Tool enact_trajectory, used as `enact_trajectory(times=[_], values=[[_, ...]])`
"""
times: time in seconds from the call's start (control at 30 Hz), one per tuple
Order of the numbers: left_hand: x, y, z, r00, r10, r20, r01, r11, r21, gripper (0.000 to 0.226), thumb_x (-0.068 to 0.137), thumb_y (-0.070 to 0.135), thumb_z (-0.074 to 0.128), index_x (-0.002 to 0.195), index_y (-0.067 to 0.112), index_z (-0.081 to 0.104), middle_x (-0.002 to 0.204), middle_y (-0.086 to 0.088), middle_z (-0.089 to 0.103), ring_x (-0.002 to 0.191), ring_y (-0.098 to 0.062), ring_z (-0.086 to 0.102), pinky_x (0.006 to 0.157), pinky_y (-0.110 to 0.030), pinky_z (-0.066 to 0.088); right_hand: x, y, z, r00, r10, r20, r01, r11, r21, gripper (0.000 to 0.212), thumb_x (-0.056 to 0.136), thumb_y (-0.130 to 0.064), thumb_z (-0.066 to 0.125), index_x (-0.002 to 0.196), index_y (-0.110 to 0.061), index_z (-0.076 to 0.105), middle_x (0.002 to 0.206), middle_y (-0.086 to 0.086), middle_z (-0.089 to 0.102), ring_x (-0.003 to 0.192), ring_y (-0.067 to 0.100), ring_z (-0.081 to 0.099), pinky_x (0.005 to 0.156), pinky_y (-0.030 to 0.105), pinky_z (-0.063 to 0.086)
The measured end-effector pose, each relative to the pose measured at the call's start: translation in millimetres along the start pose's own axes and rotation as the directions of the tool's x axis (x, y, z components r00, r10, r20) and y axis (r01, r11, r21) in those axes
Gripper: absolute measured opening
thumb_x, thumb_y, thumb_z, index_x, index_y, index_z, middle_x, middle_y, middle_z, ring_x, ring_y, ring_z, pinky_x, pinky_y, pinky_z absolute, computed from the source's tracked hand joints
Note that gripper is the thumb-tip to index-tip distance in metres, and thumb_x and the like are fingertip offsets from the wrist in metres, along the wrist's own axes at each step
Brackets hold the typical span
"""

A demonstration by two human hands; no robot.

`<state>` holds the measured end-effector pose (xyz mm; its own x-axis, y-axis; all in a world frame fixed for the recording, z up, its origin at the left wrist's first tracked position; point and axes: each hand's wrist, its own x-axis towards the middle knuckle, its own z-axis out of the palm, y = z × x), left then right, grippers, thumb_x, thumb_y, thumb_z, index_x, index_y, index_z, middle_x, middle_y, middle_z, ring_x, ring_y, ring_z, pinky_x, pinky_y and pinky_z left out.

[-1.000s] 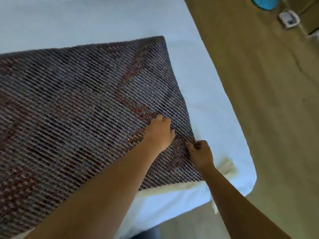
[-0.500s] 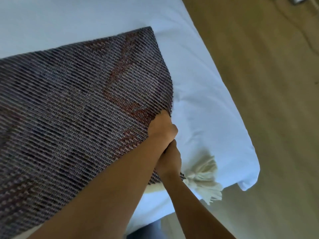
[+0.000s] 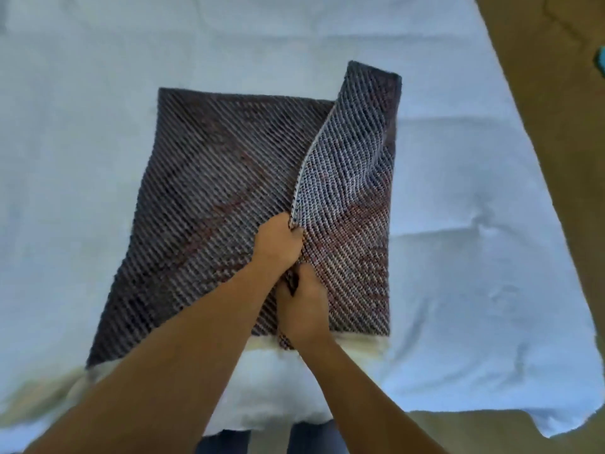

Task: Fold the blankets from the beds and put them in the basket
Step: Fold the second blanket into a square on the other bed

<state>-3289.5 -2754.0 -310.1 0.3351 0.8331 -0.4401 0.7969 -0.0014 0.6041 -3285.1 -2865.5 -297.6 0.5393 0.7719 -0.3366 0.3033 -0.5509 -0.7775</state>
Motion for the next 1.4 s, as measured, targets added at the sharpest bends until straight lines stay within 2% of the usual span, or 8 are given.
enact_trajectory(times=[0.27, 0.4, 0.47, 0.6, 0.83, 1.0, 1.1, 1.4], values=[[-20.9, -173.0, -135.8, 0.955, -0.195, -0.221, 0.161, 0.973, -0.163, 0.016, 0.091, 0.019, 0.05, 0.08, 0.008, 0.055, 0.083, -0.005, 0.057, 0.078, -0.021, 0.049, 0.069, -0.027, 0.036, -42.9, -80.0, 172.9, 0.96, -0.141, 0.24, 0.142, 0.99, 0.014, 0.014, 0.092, -0.011, 0.049, 0.104, -0.007, 0.055, 0.101, 0.011, 0.066, 0.092, 0.023, 0.063, 0.083, 0.041, 0.051], [-26.2, -219.9, -153.8, 0.939, -0.244, -0.241, 0.181, 0.95, -0.256, 0.016, 0.091, 0.018, 0.049, 0.081, 0.008, 0.057, 0.088, -0.011, 0.064, 0.074, -0.019, 0.05, 0.058, -0.026, 0.03, -53.7, -90.9, 221.2, 0.942, -0.117, 0.314, 0.122, 0.992, 0.001, 0.02, 0.092, -0.009, 0.05, 0.111, -0.006, 0.054, 0.105, 0.012, 0.065, 0.096, 0.024, 0.062, 0.088, 0.043, 0.05], [-25.7, -235.8, -157.8, 0.935, -0.282, -0.213, 0.215, 0.932, -0.292, 0.015, 0.092, 0.021, 0.05, 0.084, 0.01, 0.055, 0.09, -0.009, 0.062, 0.079, -0.022, 0.053, 0.057, -0.024, 0.031, -55.2, -94.5, 234.8, 0.928, -0.118, 0.352, 0.118, 0.993, 0.022, 0.023, 0.092, -0.007, 0.05, 0.115, -0.006, 0.053, 0.107, 0.012, 0.064, 0.099, 0.024, 0.062, 0.089, 0.043, 0.05], [-31.7, -260.1, -159.4, 0.96, -0.274, -0.061, 0.242, 0.918, -0.314, 0.032, 0.088, 0.025, 0.058, 0.115, 0.009, 0.054, 0.112, -0.008, 0.061, 0.101, -0.026, 0.056, 0.079, -0.027, 0.038, -59.9, -91.6, 246.0, 0.925, -0.014, 0.38, 0.042, 0.997, -0.065, 0.031, 0.089, -0.014, 0.055, 0.119, -0.009, 0.05, 0.116, 0.008, 0.058, 0.107, 0.021, 0.058, 0.095, 0.037, 0.047], [-51.5, -279.8, -155.0, 0.983, -0.183, 0.003, 0.176, 0.944, -0.28, 0.021, 0.084, 0.03, 0.063, 0.073, 0.015, 0.052, 0.068, 0.002, 0.053, 0.068, -0.017, 0.05, 0.053, -0.027, 0.032, -90.6, -89.1, 246.3, 0.896, 0.214, 0.39, 0.024, 0.852, -0.522, 0.04, 0.09, -0.033, 0.049, 0.12, -0.007, 0.042, 0.115, 0.014, 0.06, 0.105, 0.031, 0.059, 0.086, 0.037, 0.048], [-66.3, -291.5, -154.3, 0.986, -0.149, 0.08, 0.166, 0.939, -0.3, 0.021, 0.085, 0.028, 0.063, 0.073, 0.013, 0.055, 0.074, -0.003, 0.06, 0.071, -0.022, 0.056, 0.062, -0.028, 0.041, -100.3, -107.9, 260.3, 0.858, 0.309, 0.41, -0.149, 0.914, -0.379, 0.046, 0.091, -0.023, 0.048, 0.128, -0.003, 0.029, 0.125, 0.019, 0.054, 0.109, 0.035, 0.056, 0.089, 0.039, 0.048], [-69.1, -300.5, -158.7, 0.982, -0.146, 0.12, 0.174, 0.946, -0.274, 0.031, 0.086, 0.028, 0.062, 0.06, 0.016, 0.049, 0.06, 0.0, 0.05, 0.062, -0.018, 0.049, 0.053, -0.027, 0.033, -112.0, -114.3, 271.8, 0.855, 0.308, 0.417, -0.208, 0.941, -0.267, 0.051, 0.09, -0.019, 0.051, 0.131, -0.004, 0.024, 0.13, 0.019, 0.047, 0.113, 0.034, 0.052, 0.092, 0.043, 0.047], [-54.2, -289.6, -165.5, 0.977, -0.162, 0.137, 0.191, 0.953, -0.237, 0.037, 0.084, 0.031, 0.063, 0.056, 0.019, 0.042, 0.057, 0.001, 0.045, 0.057, -0.016, 0.043, 0.051, -0.028, 0.029, -86.2, -109.5, 257.4, 0.884, 0.242, 0.399, -0.139, 0.953, -0.269, 0.037, 0.088, -0.022, 0.05, 0.12, -0.006, 0.041, 0.11, 0.016, 0.063, 0.098, 0.035, 0.061, 0.077, 0.039, 0.049]])
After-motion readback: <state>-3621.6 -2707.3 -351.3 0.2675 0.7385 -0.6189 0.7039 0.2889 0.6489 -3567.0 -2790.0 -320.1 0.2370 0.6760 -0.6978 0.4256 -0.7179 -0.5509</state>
